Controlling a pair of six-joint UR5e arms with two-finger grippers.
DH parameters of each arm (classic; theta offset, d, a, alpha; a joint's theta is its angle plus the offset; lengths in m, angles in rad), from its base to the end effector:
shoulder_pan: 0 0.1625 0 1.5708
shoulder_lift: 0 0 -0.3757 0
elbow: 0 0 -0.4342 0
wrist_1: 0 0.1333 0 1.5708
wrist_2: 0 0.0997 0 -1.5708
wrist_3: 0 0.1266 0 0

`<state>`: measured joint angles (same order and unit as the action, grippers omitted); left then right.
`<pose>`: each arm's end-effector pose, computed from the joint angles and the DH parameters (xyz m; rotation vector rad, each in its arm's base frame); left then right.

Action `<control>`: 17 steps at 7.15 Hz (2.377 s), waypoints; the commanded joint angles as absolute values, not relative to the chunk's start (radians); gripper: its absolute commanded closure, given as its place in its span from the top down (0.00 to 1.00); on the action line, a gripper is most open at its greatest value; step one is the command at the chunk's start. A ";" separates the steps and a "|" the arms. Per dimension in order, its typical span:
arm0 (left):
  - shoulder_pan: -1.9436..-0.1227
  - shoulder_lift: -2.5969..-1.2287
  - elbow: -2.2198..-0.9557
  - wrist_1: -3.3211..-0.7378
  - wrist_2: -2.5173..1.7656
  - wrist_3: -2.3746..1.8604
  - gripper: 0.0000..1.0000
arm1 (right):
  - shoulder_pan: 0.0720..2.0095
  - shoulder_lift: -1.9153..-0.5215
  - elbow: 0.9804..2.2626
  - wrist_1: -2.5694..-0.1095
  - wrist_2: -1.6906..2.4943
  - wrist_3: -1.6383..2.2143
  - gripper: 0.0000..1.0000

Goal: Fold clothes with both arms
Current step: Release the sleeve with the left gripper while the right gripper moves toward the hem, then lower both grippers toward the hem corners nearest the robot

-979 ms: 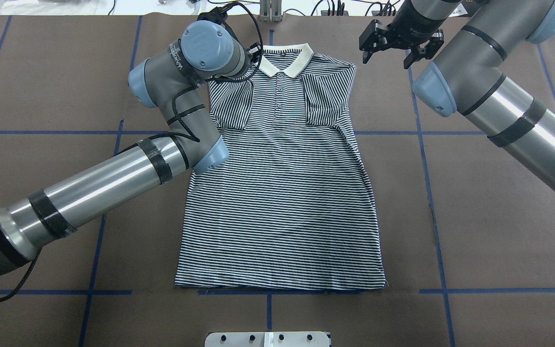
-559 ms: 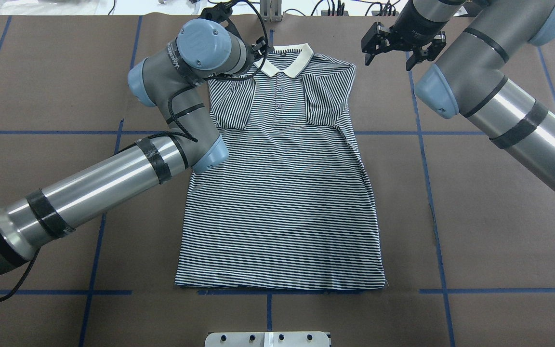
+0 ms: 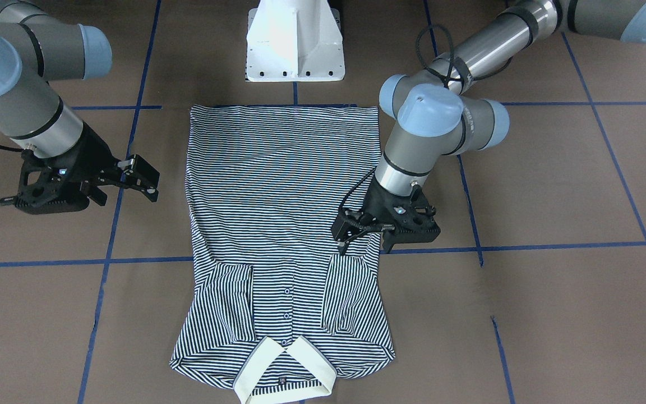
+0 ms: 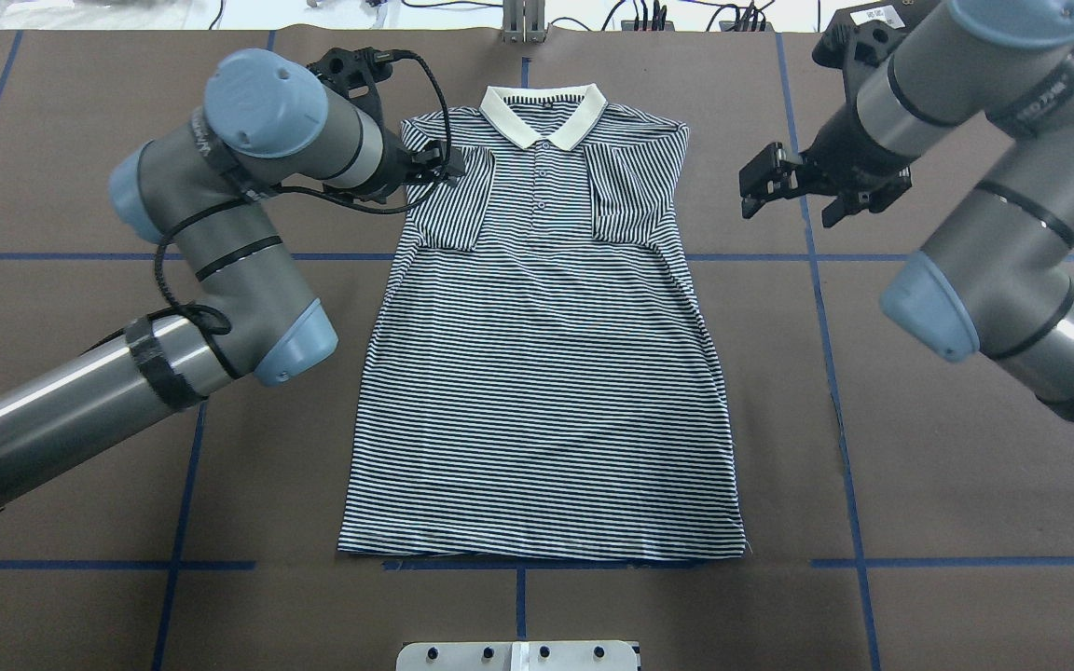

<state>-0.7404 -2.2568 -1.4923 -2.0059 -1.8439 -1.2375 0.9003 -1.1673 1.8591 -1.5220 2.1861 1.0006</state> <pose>0.4868 -0.5792 0.1807 0.3173 1.0184 -0.2255 -0.3413 -0.5273 0.2401 0.0456 -0.9230 0.0785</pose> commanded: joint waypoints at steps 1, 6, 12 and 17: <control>-0.744 -2.093 -1.781 -1.879 -1.864 -1.131 1.00 | 0.672 -1.305 2.043 -1.519 2.039 1.225 1.00; -0.742 -1.994 -1.976 -1.868 -1.917 -1.141 1.00 | 0.253 -1.453 2.082 -1.282 1.660 1.599 1.00; -0.739 -2.003 -1.980 -1.868 -1.921 -1.144 1.00 | 0.239 -1.451 2.025 -1.345 1.672 1.600 1.00; -0.739 -2.005 -1.988 -1.868 -1.919 -1.143 1.00 | 0.229 -1.450 2.037 -1.365 1.675 1.621 0.22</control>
<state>-0.7402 -2.0049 -1.9875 -1.8684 -1.9202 -1.1428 0.2286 -1.4499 2.0308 -1.3646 1.6758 1.6101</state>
